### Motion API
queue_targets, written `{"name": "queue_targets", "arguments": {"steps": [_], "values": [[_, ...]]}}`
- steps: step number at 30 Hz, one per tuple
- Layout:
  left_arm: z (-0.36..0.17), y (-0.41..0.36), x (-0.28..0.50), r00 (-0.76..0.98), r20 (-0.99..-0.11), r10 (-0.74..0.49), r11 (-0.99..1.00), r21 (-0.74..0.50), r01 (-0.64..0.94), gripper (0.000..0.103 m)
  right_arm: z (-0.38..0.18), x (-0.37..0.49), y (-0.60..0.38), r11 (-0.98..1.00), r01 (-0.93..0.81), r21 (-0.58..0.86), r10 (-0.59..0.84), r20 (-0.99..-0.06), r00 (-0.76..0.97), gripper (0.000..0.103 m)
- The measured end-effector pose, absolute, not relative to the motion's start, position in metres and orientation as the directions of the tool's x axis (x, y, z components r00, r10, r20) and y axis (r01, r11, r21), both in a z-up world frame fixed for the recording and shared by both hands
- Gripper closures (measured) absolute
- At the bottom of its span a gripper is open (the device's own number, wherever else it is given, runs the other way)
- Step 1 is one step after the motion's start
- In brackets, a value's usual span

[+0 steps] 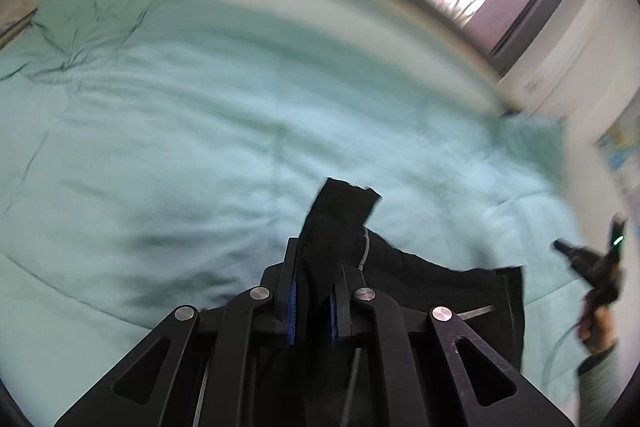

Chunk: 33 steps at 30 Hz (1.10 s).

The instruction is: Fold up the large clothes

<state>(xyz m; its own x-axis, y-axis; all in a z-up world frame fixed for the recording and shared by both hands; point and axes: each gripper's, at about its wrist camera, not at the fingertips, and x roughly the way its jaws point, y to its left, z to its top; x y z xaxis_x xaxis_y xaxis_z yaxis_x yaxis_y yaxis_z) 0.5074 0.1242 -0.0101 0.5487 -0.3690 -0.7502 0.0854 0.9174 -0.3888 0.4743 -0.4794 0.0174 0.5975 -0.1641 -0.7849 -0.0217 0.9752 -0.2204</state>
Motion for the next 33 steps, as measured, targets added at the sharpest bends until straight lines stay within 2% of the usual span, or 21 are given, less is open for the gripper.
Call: {"name": "queue_targets", "arguments": {"steps": [3,5,6,8,14,18,19,21,22,26,29,31,33], "values": [[-0.062,0.133,0.522,0.462,-0.805,-0.373,0.907,-0.421,0.0,0.092,-0.039,0.499,-0.493,0.997,-0.036,-0.067,-0.042,-0.881,0.472,0.094],[-0.077,0.141,0.518,0.449,-0.797,-0.403,0.886,-0.462,-0.024,0.092,-0.06,0.496,-0.507,0.992,-0.011,0.128,0.119,-0.891,0.437,0.091],[-0.08,0.144,0.515,0.452,-0.791,-0.412,0.881,-0.473,-0.024,0.092,-0.065,0.492,-0.513,0.982,-0.003,0.191,0.173,-0.884,0.435,0.086],[-0.081,0.148,0.513,0.449,-0.787,-0.423,0.877,-0.481,-0.018,0.091,-0.073,0.481,-0.528,0.954,0.017,0.298,0.261,-0.861,0.437,0.054],[-0.085,0.139,0.516,0.427,-0.812,-0.398,0.898,-0.44,0.001,0.091,-0.088,0.473,-0.533,0.967,0.002,0.253,0.231,-0.885,0.404,0.051],[-0.088,0.136,0.514,0.422,-0.821,-0.385,0.903,-0.429,-0.012,0.091,-0.111,0.482,-0.541,0.953,0.039,0.299,0.266,-0.894,0.36,0.05],[-0.087,0.137,0.513,0.425,-0.82,-0.383,0.903,-0.43,-0.016,0.091,-0.121,0.485,-0.539,0.952,0.041,0.304,0.273,-0.902,0.335,0.05],[-0.08,0.139,0.51,0.444,-0.816,-0.371,0.904,-0.427,-0.029,0.091,-0.13,0.487,-0.532,0.962,0.043,0.271,0.246,-0.92,0.304,0.088],[-0.072,0.141,0.506,0.461,-0.806,-0.372,0.901,-0.433,-0.03,0.091,-0.128,0.485,-0.529,0.962,0.061,0.267,0.239,-0.927,0.288,0.091],[-0.027,0.147,0.492,0.536,-0.738,-0.41,0.875,-0.484,0.004,0.091,-0.073,0.465,-0.526,0.979,0.101,0.179,0.128,-0.915,0.381,0.093],[0.006,0.141,0.491,0.598,-0.694,-0.401,0.882,-0.468,0.049,0.091,-0.037,0.461,-0.517,0.994,0.076,0.079,0.038,-0.897,0.44,0.093],[0.011,0.137,0.497,0.626,-0.686,-0.372,0.892,-0.449,0.039,0.091,-0.026,0.469,-0.51,0.998,0.067,0.006,-0.026,-0.886,0.464,0.093],[-0.006,0.136,0.51,0.607,-0.72,-0.337,0.9,-0.436,-0.017,0.091,-0.035,0.484,-0.514,0.996,0.089,0.022,-0.02,-0.896,0.444,0.094]]}}
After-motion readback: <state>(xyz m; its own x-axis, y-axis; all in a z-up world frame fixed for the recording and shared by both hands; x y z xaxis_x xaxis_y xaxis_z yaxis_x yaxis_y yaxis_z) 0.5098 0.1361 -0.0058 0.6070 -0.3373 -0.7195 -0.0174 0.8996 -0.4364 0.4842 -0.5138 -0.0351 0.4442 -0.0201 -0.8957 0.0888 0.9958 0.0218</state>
